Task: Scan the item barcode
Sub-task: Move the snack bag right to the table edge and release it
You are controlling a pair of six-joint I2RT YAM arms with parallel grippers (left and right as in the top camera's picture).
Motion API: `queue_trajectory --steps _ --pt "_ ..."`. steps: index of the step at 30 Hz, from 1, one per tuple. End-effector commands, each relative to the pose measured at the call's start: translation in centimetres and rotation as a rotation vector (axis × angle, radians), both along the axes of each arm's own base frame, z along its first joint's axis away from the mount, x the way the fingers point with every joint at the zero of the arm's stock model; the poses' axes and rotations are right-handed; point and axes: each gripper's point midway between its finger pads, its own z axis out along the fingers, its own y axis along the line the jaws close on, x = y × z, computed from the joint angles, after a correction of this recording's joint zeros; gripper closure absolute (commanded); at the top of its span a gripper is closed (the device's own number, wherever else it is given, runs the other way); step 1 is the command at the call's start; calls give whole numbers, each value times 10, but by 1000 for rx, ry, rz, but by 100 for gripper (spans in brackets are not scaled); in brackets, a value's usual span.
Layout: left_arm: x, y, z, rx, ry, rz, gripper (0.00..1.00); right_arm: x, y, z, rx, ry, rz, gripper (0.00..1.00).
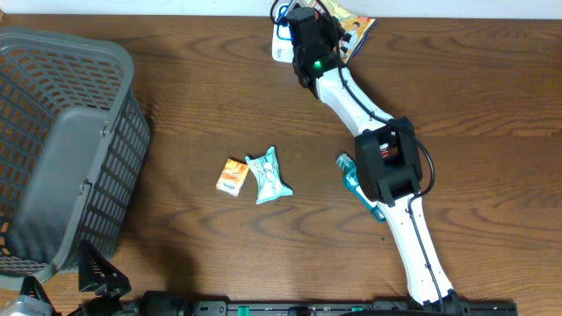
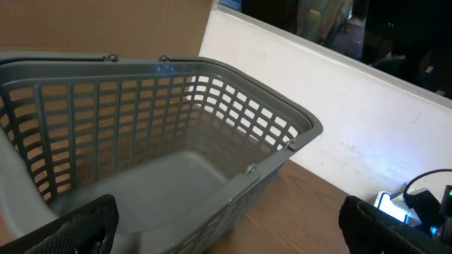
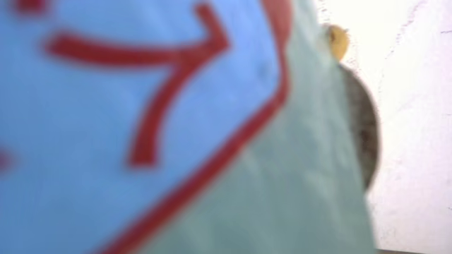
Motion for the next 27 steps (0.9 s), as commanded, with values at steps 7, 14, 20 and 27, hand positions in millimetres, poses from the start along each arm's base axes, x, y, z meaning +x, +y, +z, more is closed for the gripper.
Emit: queue_trajectory --steps 7,14,20,27 --pt "-1 2 1 9 -1 9 0 -24 -20 75 27 -47 -129 99" --pt "-1 2 1 9 -1 9 0 -83 -149 125 131 12 -482 99" --pt "-1 2 1 9 -1 9 0 -141 -260 92 223 168 -793 99" --pt "-1 2 1 9 -1 9 0 -211 -378 33 315 332 -1098 99"
